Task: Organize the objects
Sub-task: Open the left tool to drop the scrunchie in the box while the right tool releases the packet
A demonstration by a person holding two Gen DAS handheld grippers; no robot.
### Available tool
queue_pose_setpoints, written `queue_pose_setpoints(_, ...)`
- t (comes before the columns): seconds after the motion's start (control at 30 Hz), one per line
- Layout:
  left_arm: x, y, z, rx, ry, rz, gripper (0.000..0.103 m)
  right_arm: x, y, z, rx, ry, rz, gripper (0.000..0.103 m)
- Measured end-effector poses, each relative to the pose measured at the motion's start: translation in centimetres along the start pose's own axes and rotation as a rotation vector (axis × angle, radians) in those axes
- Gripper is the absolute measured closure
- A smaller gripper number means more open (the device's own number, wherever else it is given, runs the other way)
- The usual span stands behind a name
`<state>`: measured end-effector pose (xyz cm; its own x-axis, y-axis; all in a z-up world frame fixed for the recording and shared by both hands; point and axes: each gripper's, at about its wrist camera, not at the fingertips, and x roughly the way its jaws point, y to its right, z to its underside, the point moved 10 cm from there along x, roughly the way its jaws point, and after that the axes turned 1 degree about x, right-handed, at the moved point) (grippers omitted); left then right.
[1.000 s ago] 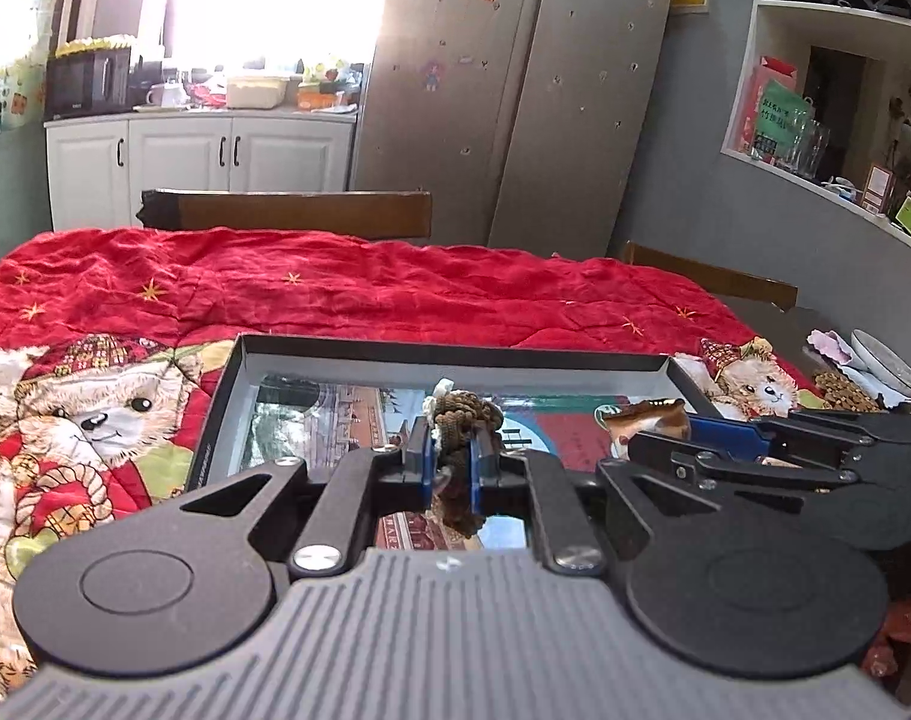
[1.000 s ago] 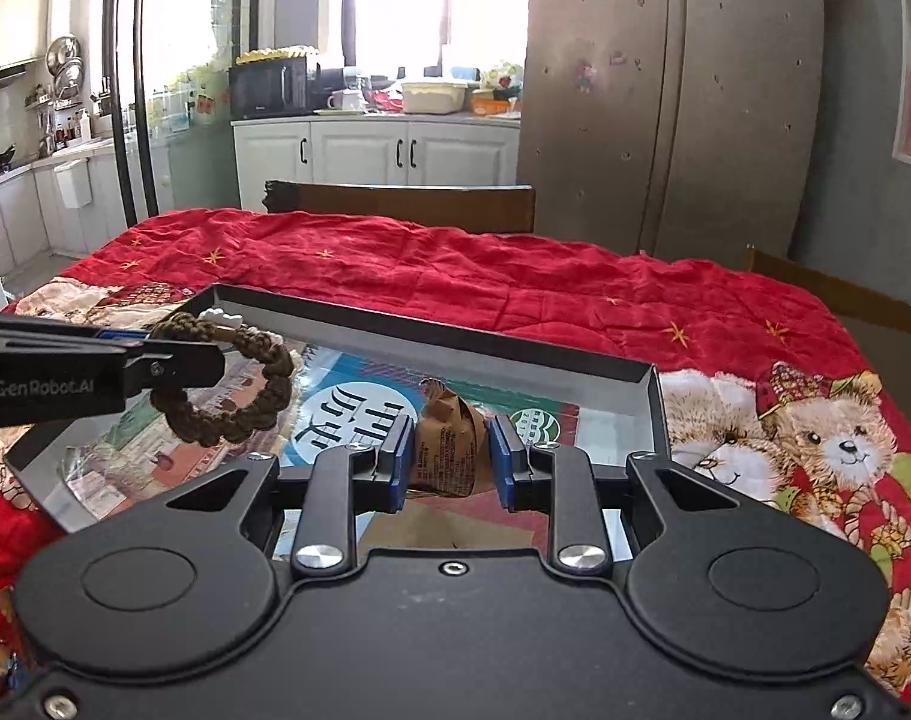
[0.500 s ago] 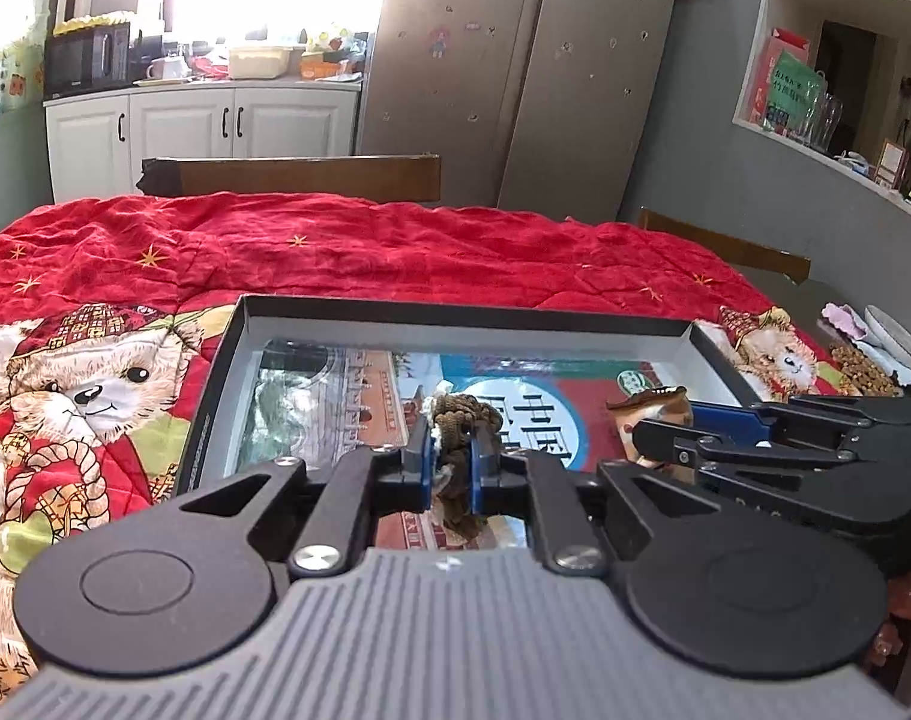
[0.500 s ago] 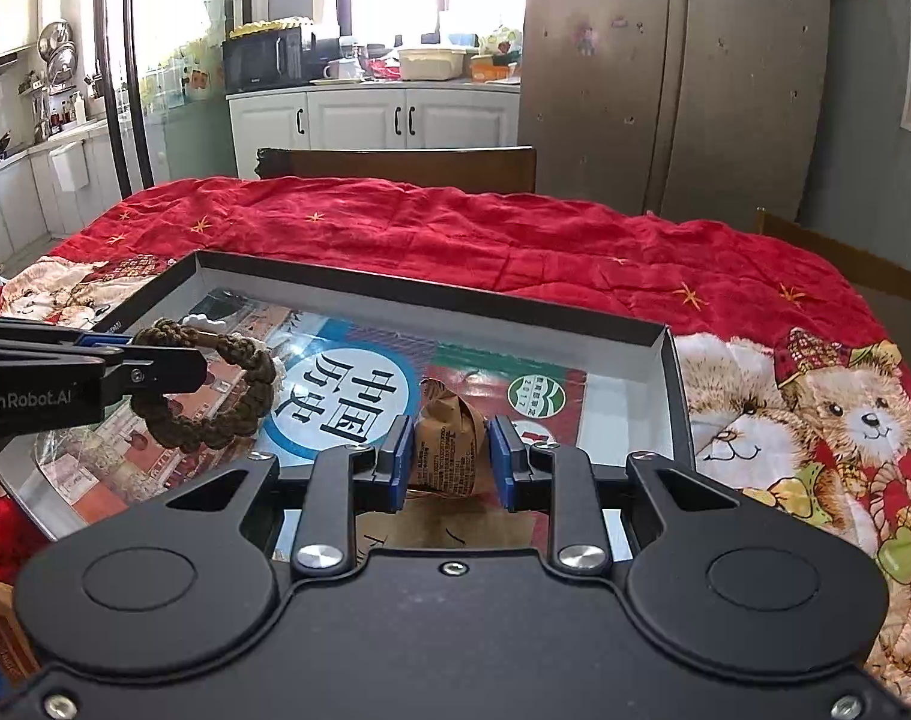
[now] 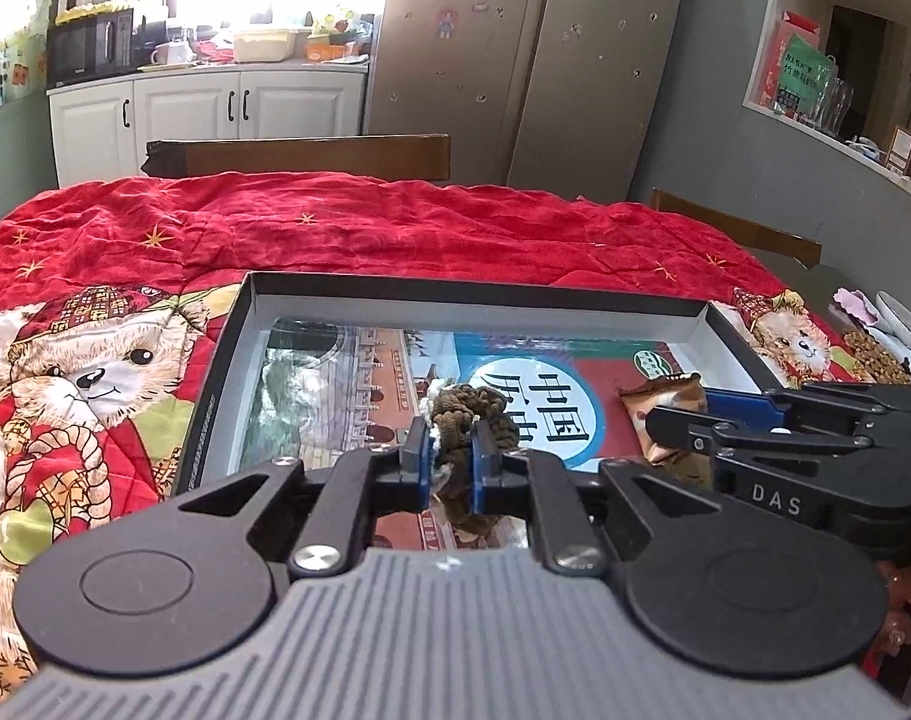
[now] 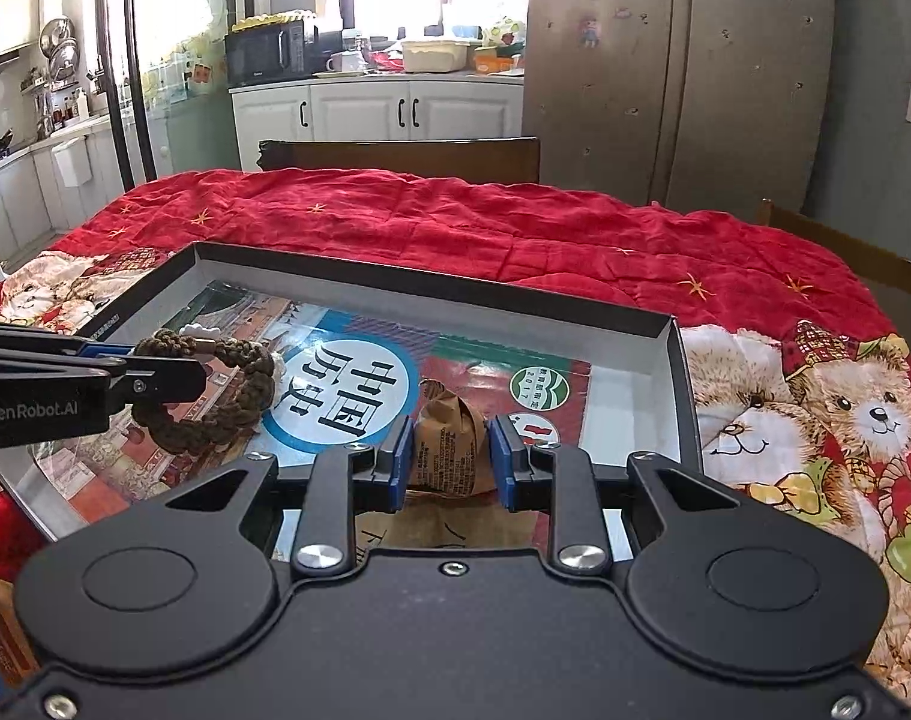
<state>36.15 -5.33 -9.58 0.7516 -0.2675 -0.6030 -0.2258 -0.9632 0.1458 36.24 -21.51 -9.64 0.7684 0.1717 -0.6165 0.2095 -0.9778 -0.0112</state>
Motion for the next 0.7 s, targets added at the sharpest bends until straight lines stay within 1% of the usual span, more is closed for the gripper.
queue_pose_setpoints(0.13, -0.01, 0.01, 0.01, -0.001, 0.0, 0.0, 0.083, 0.0, 0.01, -0.01, 0.005, -0.001, -0.007, 0.076)
queue_pose_setpoints(0.2, -0.02, 0.01, 0.01, -0.003, 0.0, 0.0, 0.077, -0.01, 0.02, -0.02, 0.006, 0.0, -0.007, 0.076)
queue_pose_setpoints(0.23, -0.03, -0.02, 0.0, -0.004, 0.001, -0.001, 0.07, 0.01, 0.03, -0.01, 0.009, -0.001, -0.009, 0.076)
queue_pose_setpoints(0.27, -0.04, -0.04, 0.01, -0.005, 0.002, -0.001, 0.066, 0.0, 0.01, -0.02, 0.011, -0.001, -0.009, 0.076)
queue_pose_setpoints(0.37, -0.1, -0.17, 0.05, -0.006, 0.005, -0.007, 0.063, 0.0, 0.01, -0.03, 0.011, -0.001, -0.01, 0.076)
queue_pose_setpoints(0.6, -0.18, -0.15, 0.0, -0.012, 0.003, 0.003, 0.062, -0.07, 0.08, -0.14, 0.038, 0.002, -0.02, 0.075)
queue_pose_setpoints(0.7, -0.38, -0.17, -0.1, -0.018, 0.009, 0.008, 0.054, -0.16, 0.14, -0.22, 0.042, 0.006, -0.014, 0.069)
